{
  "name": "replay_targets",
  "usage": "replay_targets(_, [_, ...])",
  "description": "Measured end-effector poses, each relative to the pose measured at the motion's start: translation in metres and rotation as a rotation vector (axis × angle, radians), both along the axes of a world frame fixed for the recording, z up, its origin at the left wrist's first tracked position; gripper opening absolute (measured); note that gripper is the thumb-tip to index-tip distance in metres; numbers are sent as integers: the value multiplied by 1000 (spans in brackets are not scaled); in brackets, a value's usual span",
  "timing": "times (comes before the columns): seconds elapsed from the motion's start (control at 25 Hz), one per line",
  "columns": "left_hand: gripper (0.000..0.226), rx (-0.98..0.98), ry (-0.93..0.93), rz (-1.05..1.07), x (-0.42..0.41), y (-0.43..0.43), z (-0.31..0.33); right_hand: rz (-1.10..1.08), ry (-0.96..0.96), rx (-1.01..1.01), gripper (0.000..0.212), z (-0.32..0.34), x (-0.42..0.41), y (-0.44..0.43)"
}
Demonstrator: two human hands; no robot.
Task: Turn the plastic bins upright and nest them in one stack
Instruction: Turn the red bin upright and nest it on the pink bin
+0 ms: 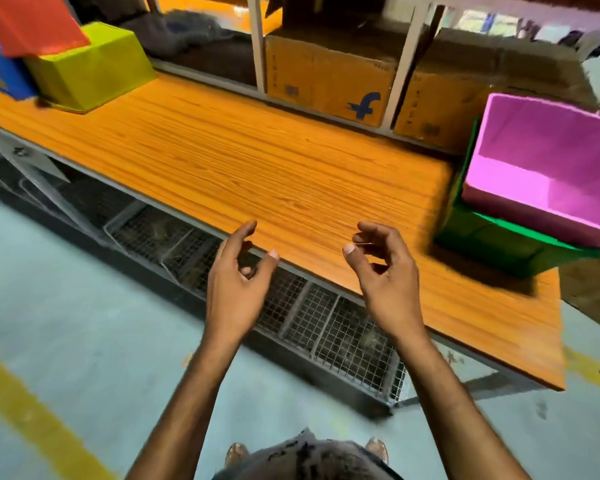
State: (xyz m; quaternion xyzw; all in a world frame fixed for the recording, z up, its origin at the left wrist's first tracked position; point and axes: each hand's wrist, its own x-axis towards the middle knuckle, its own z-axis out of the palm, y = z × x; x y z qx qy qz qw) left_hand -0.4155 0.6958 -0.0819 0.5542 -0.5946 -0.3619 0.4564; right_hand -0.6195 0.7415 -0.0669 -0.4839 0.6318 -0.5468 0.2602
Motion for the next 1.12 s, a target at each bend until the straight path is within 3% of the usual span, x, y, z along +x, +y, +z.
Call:
replay_targets(0.24, [53,17,-60,91,152,-28,-12,161,-118,66,31,-21,157,-50])
replay_targets(0.44, [48,78,43,287,254,-58,-23,284,-144,105,28,-32,257,-105])
replay_targets(0.8, [32,162,246,511,384,-179,-45,414,-284,208,30,-60,369,-266])
replay_targets(1.0, [32,149,242,542,448,-266,-24,459,-262,212,44,-50,428,-376])
replay_targets(1.12, [35,127,206,540,483,-310,-18,474,-265,196,37,-42,465,-427])
